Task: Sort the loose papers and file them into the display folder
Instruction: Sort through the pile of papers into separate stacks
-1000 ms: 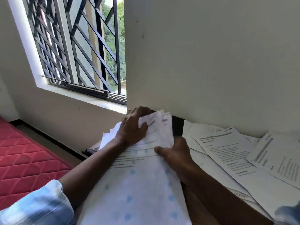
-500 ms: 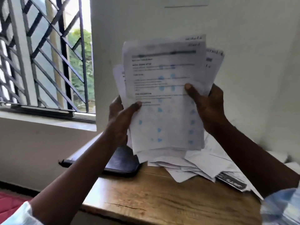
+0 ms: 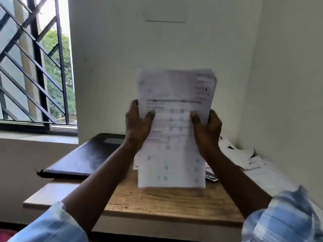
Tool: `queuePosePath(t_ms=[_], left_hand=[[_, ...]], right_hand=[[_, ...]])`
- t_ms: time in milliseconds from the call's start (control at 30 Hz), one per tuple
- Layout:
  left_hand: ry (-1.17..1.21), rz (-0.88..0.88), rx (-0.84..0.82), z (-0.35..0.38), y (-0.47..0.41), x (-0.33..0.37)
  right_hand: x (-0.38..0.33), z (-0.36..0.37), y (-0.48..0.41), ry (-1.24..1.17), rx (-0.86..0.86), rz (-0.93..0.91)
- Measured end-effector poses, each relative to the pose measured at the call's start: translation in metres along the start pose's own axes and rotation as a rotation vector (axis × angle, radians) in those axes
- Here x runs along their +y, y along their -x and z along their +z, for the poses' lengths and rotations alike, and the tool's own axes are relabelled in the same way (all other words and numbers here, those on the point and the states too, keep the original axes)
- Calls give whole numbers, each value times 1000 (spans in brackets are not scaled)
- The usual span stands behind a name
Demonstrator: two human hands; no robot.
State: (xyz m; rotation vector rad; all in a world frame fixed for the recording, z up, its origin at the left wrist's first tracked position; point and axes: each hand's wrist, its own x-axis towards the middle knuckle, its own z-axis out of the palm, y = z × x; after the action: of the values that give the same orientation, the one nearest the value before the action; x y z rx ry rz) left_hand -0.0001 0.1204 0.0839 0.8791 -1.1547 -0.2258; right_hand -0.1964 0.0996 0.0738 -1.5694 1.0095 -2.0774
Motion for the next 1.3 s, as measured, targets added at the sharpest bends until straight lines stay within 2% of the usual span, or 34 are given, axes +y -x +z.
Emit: queuePosePath(t_ms=[133, 200, 267, 367, 567, 667, 767, 933, 1033, 1100, 1200, 1300], left_hand=[[107, 153, 98, 6, 4, 23], [61, 129, 70, 4, 17, 13], [17, 51, -24, -1, 33, -9], [81, -55, -134, -2, 49, -30], [199, -110, -61, 6, 33, -12], [222, -169, -97, -1, 55, -23], [150, -172, -159, -4, 75, -33], [59, -47, -109, 1, 57, -18], [88, -96, -97, -2, 78, -30], [27, -135, -98, -2, 91, -39], [-103, -28, -49, 2, 71, -33], [-404, 277, -56, -2, 29, -6]], right_hand=[[-37, -9, -6, -89, 104, -139], [-29, -14, 11, -70, 102, -125], [-4, -21, 35, -42, 29, -67], [27, -27, 55, -25, -27, -25], [3, -20, 24, -23, 56, -35], [14, -24, 46, -19, 54, 18], [30, -25, 73, 20, 40, 90], [16, -24, 58, 8, 88, 53], [22, -29, 80, 28, 89, 66], [34, -32, 95, 59, 56, 95], [41, -30, 86, 21, 22, 137], [31, -32, 60, 89, 86, 100]])
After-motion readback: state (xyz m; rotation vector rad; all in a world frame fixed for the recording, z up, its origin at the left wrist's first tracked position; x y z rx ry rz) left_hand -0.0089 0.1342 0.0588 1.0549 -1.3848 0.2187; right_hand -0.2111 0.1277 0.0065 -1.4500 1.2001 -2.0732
